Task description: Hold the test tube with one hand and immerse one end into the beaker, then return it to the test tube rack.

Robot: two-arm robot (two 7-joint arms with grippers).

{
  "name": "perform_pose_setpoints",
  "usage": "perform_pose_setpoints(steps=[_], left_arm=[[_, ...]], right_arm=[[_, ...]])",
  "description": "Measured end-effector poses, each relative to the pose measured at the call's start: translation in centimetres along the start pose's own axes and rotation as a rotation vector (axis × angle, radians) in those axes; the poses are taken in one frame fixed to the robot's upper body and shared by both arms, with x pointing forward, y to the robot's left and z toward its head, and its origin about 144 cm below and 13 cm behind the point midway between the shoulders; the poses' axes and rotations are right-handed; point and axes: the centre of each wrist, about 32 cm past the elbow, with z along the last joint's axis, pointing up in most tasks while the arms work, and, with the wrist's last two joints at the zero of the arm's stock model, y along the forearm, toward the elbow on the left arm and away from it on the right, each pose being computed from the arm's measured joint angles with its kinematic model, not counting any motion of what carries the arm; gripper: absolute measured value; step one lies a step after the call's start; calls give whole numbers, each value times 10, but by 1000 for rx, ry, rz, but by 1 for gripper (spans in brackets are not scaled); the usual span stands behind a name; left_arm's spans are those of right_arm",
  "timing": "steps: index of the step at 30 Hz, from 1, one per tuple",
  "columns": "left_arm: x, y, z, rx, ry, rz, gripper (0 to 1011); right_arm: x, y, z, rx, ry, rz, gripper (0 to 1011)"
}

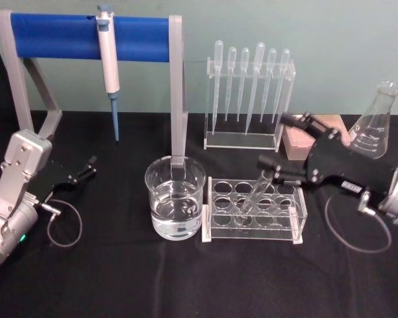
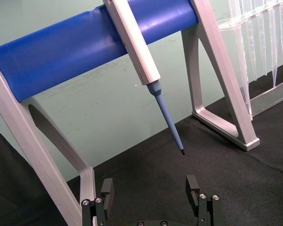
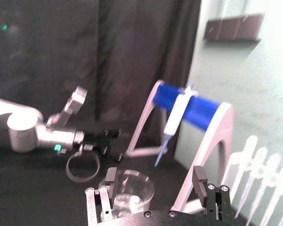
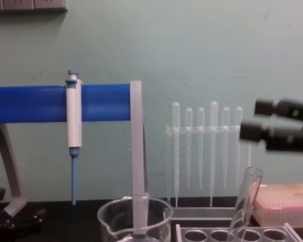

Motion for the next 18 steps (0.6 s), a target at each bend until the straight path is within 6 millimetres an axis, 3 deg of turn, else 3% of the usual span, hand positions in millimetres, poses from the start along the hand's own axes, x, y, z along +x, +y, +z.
perform_pose_setpoints(steps=[10, 18], left_arm=[[0, 0, 0, 0, 0, 0, 1000], [0, 0, 0, 0, 0, 0, 1000]], right_arm=[[-9, -14, 8, 43, 25, -235, 1002], [-19, -19, -18, 4, 47, -520, 1003]])
